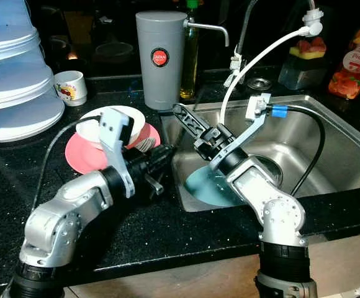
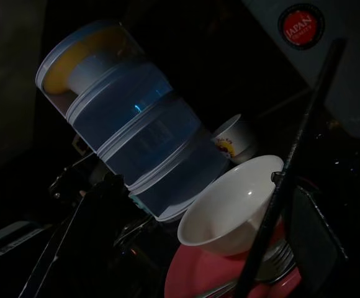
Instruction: Kitchen organization
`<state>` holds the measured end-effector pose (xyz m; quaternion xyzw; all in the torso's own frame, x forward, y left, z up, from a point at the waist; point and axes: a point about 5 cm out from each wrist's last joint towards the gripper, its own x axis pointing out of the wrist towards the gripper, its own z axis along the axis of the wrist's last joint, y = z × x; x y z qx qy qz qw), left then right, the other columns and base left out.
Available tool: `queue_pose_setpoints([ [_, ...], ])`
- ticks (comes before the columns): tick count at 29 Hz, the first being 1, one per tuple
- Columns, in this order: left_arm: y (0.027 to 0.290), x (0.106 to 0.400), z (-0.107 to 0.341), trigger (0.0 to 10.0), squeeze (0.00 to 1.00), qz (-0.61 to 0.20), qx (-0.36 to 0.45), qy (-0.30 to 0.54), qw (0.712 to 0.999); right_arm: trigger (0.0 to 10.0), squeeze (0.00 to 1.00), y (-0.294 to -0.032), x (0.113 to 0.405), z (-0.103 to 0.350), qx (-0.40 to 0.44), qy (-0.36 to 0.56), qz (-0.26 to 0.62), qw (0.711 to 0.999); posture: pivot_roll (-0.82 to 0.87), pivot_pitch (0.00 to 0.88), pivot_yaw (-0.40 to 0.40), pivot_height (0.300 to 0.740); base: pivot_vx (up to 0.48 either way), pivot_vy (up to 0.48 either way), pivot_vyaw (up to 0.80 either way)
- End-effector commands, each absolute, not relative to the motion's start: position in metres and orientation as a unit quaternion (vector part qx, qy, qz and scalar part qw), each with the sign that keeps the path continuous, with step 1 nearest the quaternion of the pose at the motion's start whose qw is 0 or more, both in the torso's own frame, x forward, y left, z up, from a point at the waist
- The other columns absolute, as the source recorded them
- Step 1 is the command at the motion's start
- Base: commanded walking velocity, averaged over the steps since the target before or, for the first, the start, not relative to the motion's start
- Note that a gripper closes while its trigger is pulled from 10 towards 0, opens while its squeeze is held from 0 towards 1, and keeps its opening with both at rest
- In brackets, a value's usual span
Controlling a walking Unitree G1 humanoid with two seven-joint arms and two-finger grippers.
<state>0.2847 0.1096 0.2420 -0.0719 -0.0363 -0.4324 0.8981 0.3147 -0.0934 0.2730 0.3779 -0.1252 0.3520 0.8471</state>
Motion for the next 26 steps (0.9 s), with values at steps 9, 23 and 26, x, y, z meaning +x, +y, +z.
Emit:
queue_pose_setpoints([
  [9,0.1110,0.2845,0.2413,0.0,0.00,-0.433,-0.066,-0.031,0.899,0.0,0.00,-0.0938,0.3141,0.2726,0.379,-0.126,0.349,0.847,0.03,0.048,0.038,0.740,0.000,0.000,0.00],
  [23,0.1111,0.2840,0.2408,0.0,0.00,-0.436,-0.064,-0.028,0.897,0.0,0.00,-0.0947,0.3150,0.2698,0.374,-0.124,0.345,0.852,0.03,0.051,0.037,0.740,0.000,0.000,0.00],
  [26,0.1110,0.2840,0.2406,0.0,0.00,-0.436,-0.063,-0.027,0.897,0.0,0.00,-0.0949,0.3150,0.2696,0.373,-0.124,0.344,0.853,0.03,0.051,0.037,0.740,0.000,0.000,0.00],
])
